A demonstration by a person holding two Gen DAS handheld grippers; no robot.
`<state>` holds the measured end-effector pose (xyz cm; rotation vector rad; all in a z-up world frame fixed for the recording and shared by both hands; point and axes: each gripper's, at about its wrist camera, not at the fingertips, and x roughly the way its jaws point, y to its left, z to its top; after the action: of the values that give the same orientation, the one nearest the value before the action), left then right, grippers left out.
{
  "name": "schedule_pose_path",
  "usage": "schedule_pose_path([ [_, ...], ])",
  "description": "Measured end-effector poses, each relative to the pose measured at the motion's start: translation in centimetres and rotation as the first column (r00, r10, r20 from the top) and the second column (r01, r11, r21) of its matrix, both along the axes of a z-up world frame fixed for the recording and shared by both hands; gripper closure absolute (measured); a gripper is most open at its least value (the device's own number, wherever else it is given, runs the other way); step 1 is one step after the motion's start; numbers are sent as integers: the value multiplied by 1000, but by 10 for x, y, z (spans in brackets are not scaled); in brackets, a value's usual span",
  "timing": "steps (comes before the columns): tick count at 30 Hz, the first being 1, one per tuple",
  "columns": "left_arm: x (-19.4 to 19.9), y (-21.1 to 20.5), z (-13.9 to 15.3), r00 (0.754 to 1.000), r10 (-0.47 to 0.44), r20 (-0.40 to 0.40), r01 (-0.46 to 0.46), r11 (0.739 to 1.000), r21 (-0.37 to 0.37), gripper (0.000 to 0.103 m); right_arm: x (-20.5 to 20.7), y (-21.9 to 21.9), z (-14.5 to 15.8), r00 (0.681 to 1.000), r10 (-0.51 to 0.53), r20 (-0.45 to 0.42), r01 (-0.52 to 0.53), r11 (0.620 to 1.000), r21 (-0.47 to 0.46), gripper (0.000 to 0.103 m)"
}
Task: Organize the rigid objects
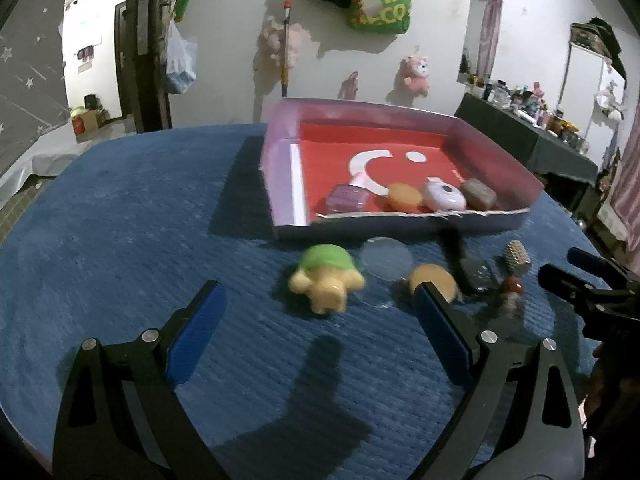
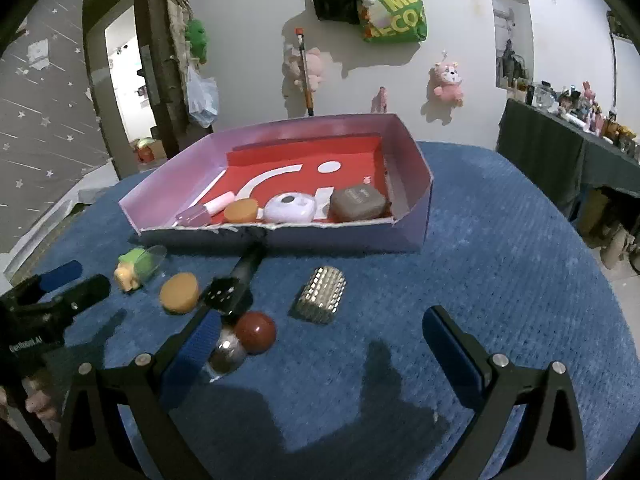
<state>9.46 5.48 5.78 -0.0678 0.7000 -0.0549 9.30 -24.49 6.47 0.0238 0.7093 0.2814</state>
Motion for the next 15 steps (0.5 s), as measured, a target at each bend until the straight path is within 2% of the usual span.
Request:
schedule_pose_path([
  [7,24,13,-2,997,-1,-71,1,1000,1,7,18,-2,2,999,-11,-30,11,1000,-4,0],
  [15,46,16,-11,990,-12,-142,15,1000,19,7,38,-1,-2,996,-45,-75,40,997,-63,0],
])
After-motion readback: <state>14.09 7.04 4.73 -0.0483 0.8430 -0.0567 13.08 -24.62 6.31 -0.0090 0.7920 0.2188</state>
